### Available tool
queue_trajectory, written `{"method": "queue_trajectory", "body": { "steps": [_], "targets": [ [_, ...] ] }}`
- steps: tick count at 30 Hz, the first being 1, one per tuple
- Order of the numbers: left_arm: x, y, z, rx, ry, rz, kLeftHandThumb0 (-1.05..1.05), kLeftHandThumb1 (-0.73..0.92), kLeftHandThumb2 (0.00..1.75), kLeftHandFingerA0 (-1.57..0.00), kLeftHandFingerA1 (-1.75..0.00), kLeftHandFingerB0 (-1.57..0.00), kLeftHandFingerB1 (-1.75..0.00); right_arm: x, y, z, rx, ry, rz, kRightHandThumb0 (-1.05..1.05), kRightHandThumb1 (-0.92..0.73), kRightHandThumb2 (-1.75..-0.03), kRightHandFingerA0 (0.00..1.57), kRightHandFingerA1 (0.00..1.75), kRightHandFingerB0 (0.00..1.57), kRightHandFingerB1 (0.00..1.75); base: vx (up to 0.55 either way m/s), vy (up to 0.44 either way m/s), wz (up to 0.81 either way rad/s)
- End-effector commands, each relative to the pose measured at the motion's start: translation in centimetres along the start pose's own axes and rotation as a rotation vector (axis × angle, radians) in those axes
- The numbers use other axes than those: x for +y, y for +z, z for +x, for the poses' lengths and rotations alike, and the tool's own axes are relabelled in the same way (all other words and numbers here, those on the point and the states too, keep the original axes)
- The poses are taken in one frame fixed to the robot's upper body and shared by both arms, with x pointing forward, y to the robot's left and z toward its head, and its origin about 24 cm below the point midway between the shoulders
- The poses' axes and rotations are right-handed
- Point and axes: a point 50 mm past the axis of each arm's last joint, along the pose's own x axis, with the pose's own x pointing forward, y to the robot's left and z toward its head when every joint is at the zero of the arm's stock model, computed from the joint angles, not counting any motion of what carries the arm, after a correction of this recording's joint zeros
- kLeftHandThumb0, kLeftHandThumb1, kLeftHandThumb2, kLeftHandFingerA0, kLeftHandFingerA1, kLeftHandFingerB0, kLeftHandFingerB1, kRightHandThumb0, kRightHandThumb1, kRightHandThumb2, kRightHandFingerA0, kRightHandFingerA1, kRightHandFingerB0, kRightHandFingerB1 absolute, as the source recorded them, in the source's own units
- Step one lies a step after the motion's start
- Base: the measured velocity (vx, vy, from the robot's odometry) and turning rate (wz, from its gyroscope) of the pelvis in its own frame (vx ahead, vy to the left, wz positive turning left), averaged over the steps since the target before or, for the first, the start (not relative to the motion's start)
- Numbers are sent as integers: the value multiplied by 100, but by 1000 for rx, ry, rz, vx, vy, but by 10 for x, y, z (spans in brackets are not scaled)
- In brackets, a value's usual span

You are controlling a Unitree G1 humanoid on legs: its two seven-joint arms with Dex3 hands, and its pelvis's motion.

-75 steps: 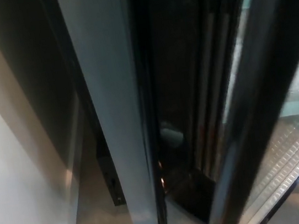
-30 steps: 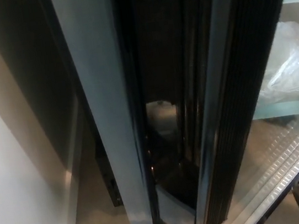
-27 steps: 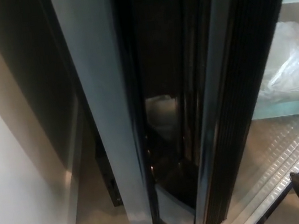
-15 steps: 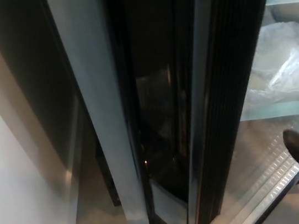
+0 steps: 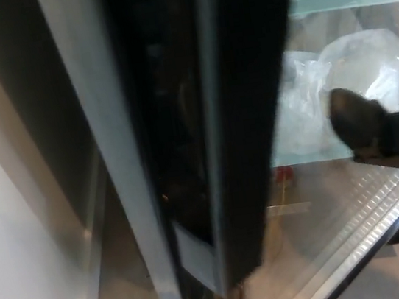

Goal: The robot stands in front of a refrigerator with an opened door and closes the door by swing its right hand at the door

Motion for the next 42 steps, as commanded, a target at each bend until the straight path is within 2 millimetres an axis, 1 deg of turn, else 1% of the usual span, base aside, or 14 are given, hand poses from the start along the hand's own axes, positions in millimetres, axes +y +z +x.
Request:
{"method": "queue_trajectory", "body": {
  "steps": [1, 3, 4, 8, 9, 14, 21, 26, 27, 29, 31, 32, 35, 42],
  "targets": [
    [5, -3, -2, -5, 5, 1, -54, 63, 94, -32, -51, -20, -44, 113, -82, -19, 49, 871, -392, -70, -81, -65, 14, 26, 14, 26, 0, 0, 0],
    [5, -3, -2, -5, 5, 0, -54, 63, 94, -32, -51, -20, -44, 115, -85, -20, 52, 881, -401, -70, -81, -65, 14, 26, 14, 26, 0, 0, 0],
    [6, -3, -2, -11, 5, 14, -49, 80, 64, -35, -34, -31, -32, 122, -103, -26, 110, 952, -446, -35, -50, -106, 0, 47, 0, 46, 0, 0, 0],
    [10, -1, -2, -27, 12, 43, -55, 64, 94, -32, -50, -20, -44, 128, -148, -36, 233, 1103, -603, -35, -51, -107, 0, 48, 0, 47, 0, 0, 0],
    [11, 0, -2, -26, 14, 49, -50, 80, 64, -36, -34, -31, -32, 128, -152, -34, 250, 1111, -613, -87, -72, -99, 6, 38, 6, 37, 0, 0, 0],
    [11, 1, -2, -28, 11, 37, -48, 80, 64, -33, -34, -31, -32, 127, -165, -29, 330, 1132, -648, -35, -51, -107, 0, 48, 0, 47, 10, 3, 3],
    [9, -1, -2, -22, 6, 49, -56, 65, 94, -31, -50, -21, -44, 122, -177, -32, 399, 1169, -687, -69, -83, -66, 14, 27, 14, 26, 0, 0, 0],
    [10, 0, -2, -29, 5, 61, -56, 66, 95, -33, -51, -22, -44, 114, -184, -44, 408, 1201, -702, -87, -75, -102, 5, 38, 5, 36, 0, 0, 0],
    [12, 1, -2, -33, 6, 61, -56, 65, 94, -32, -50, -22, -44, 109, -186, -51, 414, 1207, -707, -36, -48, -105, 0, 48, 0, 46, 0, 0, 0],
    [14, 1, -2, -34, 7, 58, -56, 65, 94, -32, -50, -22, -44, 107, -187, -56, 416, 1209, -709, -36, -48, -105, 0, 48, 0, 46, 0, 0, 0],
    [14, 3, -2, -38, 10, 55, -56, 65, 94, -33, -51, -22, -44, 104, -189, -64, 421, 1203, -701, -36, -48, -105, 0, 47, 0, 45, 0, 0, 0],
    [14, 2, -2, -35, 10, 57, -57, 65, 94, -33, -50, -23, -44, 102, -189, -71, 421, 1202, -692, -69, -80, -65, 19, 28, 20, 28, 0, 0, 0],
    [14, 3, -1, -31, 14, 56, -57, 65, 93, -32, -50, -24, -45, 98, -185, -100, 451, 1231, -627, -35, -51, -106, 0, 48, 0, 46, 0, 0, 0],
    [12, 1, -2, -28, 5, 44, -57, 65, 93, -33, -50, -24, -45, 86, -159, -183, 517, 1292, -470, -67, -81, -65, 21, 29, 21, 28, 0, 0, 0]
  ]
}}
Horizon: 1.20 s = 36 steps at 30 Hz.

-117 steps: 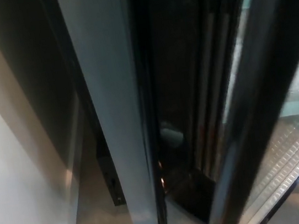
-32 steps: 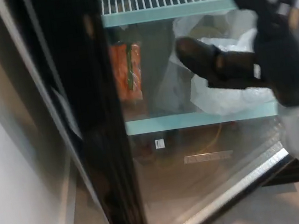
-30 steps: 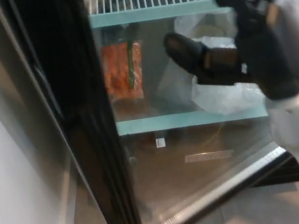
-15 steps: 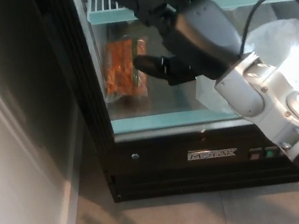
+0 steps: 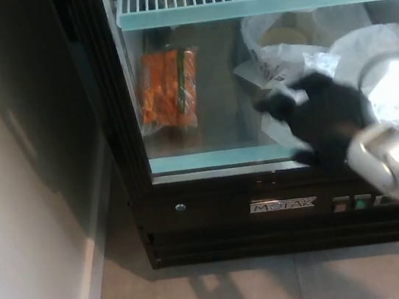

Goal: The robot stands in front of a refrigerator with an opened door and closes the door by swing its right hand at the door

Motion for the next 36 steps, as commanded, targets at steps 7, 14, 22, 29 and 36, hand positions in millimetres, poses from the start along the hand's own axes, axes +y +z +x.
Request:
{"method": "queue_trajectory", "body": {
  "steps": [7, 14, 22, 29, 36],
  "targets": [
    [3, -6, -3, -2, -10, 23, -55, 65, 93, -32, -50, -25, -45, 124, 6, -87, 108, 242, 187, -68, -83, -66, 19, 28, 21, 28, 0, 0, 0],
    [3, -5, -3, -2, -16, 29, -57, 65, 93, -33, -50, -26, -45, 179, 7, -146, 282, 454, 287, -65, -83, -66, 22, 29, 23, 28, -4, 0, 1],
    [2, -7, -3, 3, -14, 33, -56, 65, 93, -34, -50, -26, -45, 214, 2, -210, 537, 643, 349, -64, -84, -66, 28, 31, 28, 30, 0, 0, 0],
    [-2, -10, -4, 15, -18, 17, -53, 64, 93, -35, -51, -24, -45, 222, -7, -236, 793, 698, 464, -55, -78, -63, 29, 31, 34, 32, 2, 0, 1],
    [-9, -18, -7, 45, -29, 21, -54, 65, 95, -34, -51, -24, -45, 227, -6, -248, 858, 748, 478, -60, -62, -94, 29, 47, 37, 50, 0, 0, 0]
  ]
}}
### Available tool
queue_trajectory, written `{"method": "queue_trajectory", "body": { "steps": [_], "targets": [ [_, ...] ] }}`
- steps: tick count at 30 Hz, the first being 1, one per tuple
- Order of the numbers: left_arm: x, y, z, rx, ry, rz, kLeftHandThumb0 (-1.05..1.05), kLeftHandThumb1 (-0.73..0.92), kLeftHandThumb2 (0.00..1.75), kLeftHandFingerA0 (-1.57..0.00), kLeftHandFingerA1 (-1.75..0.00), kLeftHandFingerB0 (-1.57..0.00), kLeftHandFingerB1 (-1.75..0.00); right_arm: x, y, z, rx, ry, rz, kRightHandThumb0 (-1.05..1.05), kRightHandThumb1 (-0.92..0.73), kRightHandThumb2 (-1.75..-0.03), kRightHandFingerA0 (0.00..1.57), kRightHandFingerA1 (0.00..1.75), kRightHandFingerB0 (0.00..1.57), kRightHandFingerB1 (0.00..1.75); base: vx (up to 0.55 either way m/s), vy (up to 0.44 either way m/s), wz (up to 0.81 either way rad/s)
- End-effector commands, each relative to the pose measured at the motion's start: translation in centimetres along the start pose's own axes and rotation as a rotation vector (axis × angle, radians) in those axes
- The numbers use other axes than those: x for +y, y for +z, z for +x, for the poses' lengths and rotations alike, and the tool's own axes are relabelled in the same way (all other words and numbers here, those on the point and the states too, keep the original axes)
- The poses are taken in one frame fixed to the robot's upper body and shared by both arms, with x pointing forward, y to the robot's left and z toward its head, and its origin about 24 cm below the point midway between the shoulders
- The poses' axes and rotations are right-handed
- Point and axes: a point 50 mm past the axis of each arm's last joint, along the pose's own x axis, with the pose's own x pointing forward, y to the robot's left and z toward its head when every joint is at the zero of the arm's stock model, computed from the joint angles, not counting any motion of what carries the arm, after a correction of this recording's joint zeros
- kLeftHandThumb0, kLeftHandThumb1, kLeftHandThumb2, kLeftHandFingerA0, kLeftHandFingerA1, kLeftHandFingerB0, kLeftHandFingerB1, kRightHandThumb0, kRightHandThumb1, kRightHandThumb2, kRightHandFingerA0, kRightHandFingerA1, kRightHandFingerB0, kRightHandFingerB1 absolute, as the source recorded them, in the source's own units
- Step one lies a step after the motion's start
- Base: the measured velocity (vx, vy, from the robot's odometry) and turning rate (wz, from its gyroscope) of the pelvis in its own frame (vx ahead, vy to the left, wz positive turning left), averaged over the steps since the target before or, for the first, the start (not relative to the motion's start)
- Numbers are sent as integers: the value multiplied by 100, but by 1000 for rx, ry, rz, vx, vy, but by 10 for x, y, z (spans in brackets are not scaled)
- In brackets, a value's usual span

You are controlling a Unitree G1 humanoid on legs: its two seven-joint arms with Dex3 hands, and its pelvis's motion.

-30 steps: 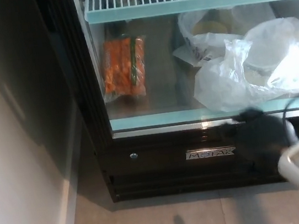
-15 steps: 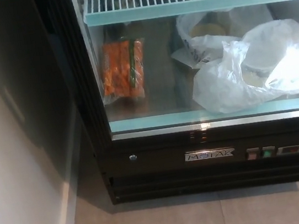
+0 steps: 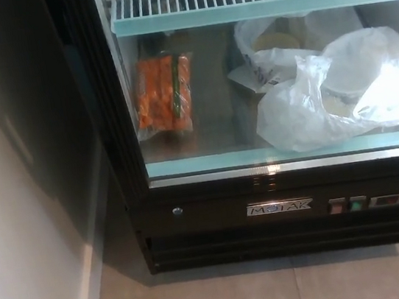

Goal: The robot stands in front of a refrigerator with an opened door and closes the door by swing its right hand at the door

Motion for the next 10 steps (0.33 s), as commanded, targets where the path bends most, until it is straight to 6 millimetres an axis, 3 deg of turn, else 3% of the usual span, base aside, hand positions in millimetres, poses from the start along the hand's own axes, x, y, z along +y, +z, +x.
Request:
{"method": "queue_trajectory", "body": {
  "steps": [1, 10],
  "targets": [
    [-5, -12, -4, 35, -6, 20, -58, 65, 94, -33, -50, -24, -45, 11, -16, -5, 134, 72, 30, -51, -77, -63, 43, 35, 52, 37, 0, 0, 0],
    [-7, -14, -5, 31, -6, 28, -55, 64, 94, -35, -51, -26, -46, 14, -22, -5, 183, 189, -4, -56, -82, -66, 61, 38, 64, 39, 0, 0, 0]
  ]
}}
